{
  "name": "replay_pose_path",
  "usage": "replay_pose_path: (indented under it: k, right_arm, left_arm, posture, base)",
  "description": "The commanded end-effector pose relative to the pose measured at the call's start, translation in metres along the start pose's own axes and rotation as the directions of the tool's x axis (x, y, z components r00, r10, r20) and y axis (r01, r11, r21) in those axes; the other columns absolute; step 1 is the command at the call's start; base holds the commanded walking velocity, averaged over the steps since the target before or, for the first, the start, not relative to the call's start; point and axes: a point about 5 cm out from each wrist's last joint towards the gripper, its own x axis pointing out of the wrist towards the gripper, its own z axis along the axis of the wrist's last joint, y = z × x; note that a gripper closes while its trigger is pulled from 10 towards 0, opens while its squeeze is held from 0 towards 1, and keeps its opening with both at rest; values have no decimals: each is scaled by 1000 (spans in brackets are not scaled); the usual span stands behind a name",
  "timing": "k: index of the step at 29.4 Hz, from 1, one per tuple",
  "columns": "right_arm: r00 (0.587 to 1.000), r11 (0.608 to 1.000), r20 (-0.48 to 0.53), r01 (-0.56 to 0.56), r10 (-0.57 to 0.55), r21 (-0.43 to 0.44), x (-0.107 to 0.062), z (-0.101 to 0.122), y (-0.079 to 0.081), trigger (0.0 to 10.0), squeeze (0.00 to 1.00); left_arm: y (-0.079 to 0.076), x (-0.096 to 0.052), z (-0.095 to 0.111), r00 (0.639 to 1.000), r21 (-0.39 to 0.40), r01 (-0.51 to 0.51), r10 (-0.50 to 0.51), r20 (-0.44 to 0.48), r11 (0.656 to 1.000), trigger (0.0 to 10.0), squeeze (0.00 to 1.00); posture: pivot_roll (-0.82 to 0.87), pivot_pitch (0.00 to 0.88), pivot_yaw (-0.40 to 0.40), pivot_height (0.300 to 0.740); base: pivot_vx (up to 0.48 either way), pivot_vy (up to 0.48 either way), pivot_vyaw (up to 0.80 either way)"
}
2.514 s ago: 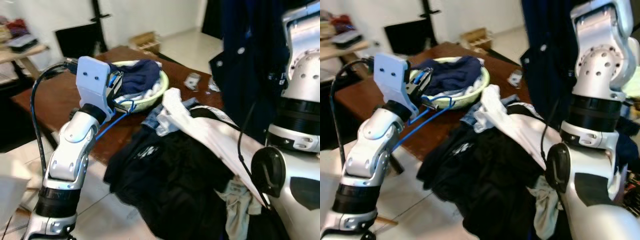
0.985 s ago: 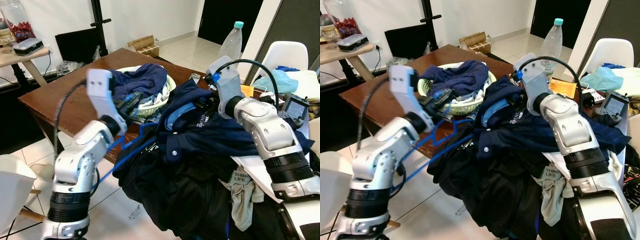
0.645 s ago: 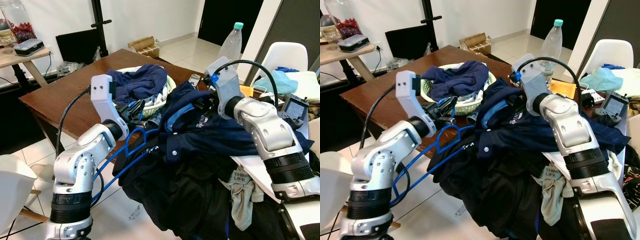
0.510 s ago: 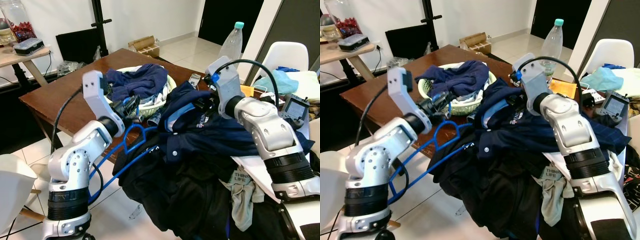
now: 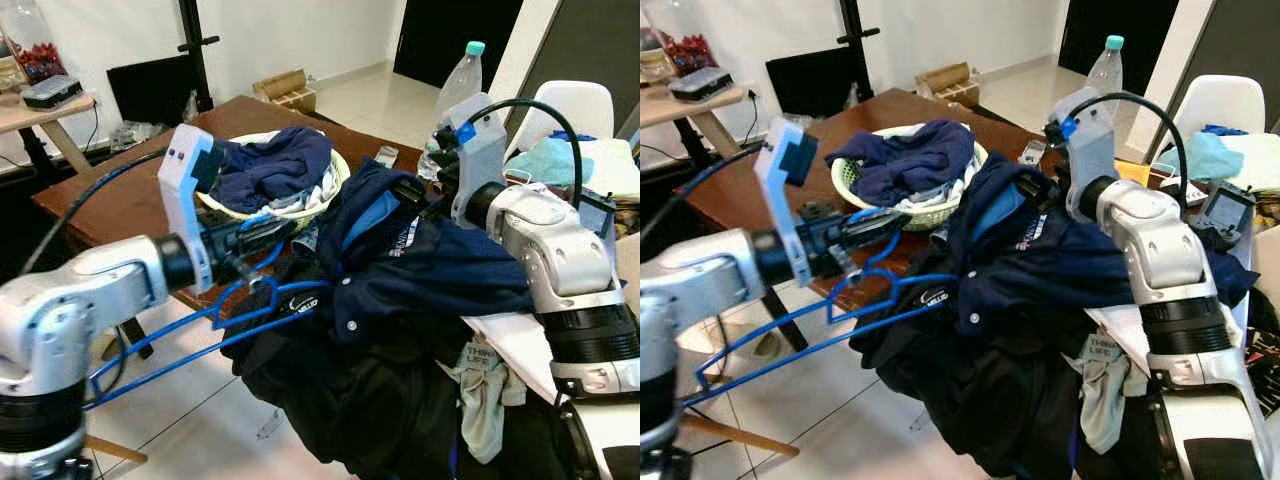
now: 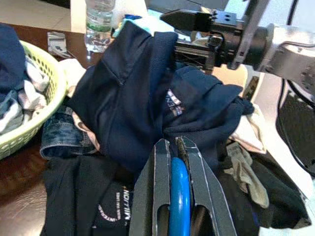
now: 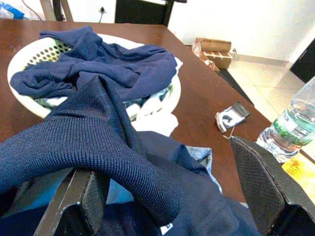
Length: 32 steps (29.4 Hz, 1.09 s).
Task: Hang hanger
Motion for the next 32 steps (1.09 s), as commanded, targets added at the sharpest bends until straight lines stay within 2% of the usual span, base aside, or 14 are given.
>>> replay_pose_path:
  k: [1,4,5,8,10,20,22,23,24,26,27,29,30,32]
  right_arm:
    - [1000,1000,-1,7,-7,8,-2,1,-3,10000,0]
    - [1000,1000,0,7,-7,12,-2,2,-3,10000,0]
    - [1000,1000,2,7,-7,17,-2,2,-3,10000,0]
    - [1000,1000,2,7,-7,17,-2,2,-3,10000,0]
    - [1000,999,12,7,-7,36,-2,3,-4,10000,0]
    - [1000,998,25,15,-16,60,-3,4,-6,10000,0]
    - [999,996,37,31,-34,81,-5,5,-11,10000,0]
    - [999,996,37,31,-34,81,-5,5,-11,10000,0]
    - [997,994,58,36,-42,106,-6,8,-14,10000,0]
    - [997,994,58,36,-42,106,-6,8,-14,10000,0]
    - [995,989,91,33,-46,142,-7,12,-16,10000,0]
    - [995,989,91,33,-46,142,-7,12,-16,10000,0]
    - [988,980,149,9,-39,201,-9,19,-18,10000,0]
    - [988,980,149,9,-39,201,-9,19,-18,10000,0]
  left_arm:
    - [-6,-4,-7,995,10,49,-48,-90,999,10000,0]
    - [-5,-7,-2,995,61,52,-46,-93,997,10000,0]
    - [-7,-13,8,995,133,69,-59,-78,989,10000,0]
    - [-7,-13,8,995,133,69,-59,-78,989,10000,0]
    - [-10,-21,29,996,240,93,-89,-28,966,10000,0]
    - [-7,-33,47,994,302,82,-98,41,950,10000,0]
    - [-4,-36,60,991,330,38,-78,109,943,10000,0]
    - [-4,-36,60,991,330,38,-78,109,943,10000,0]
    - [-1,-36,67,986,338,-1,-56,159,941,10000,0]
    - [-1,-36,67,986,338,-1,-56,159,941,10000,0]
    - [2,-36,73,979,340,-36,-36,202,940,10000,0]
    - [2,-36,73,979,340,-36,-36,202,940,10000,0]
    - [5,-35,78,966,334,-74,-15,257,940,10000,0]
    - [5,-35,78,966,334,-74,-15,257,940,10000,0]
  posture:
    - [107,68,-29,740]
    - [107,68,-29,740]
    - [109,66,-28,740]
    - [109,66,-28,740]
    - [111,66,-25,740]
    - [111,69,-23,740]
    - [112,69,-22,740]
    - [112,69,-22,740]
    - [113,69,-22,740]
    - [113,69,-22,740]
    - [112,69,-21,740]
    - [112,69,-21,740]
    - [111,69,-20,740]
    - [111,69,-20,740]
  base:
    - [0,0,0]
    - [0,0,0]
    - [0,0,0]
    - [0,0,0]
    - [0,0,0]
    - [0,0,0]
    - [0,0,0]
    - [0,0,0]
    - [0,0,0]
    - [0,0,0]
    - [0,0,0]
    - [0,0,0]
    - [0,0,0]
    - [0,0,0]
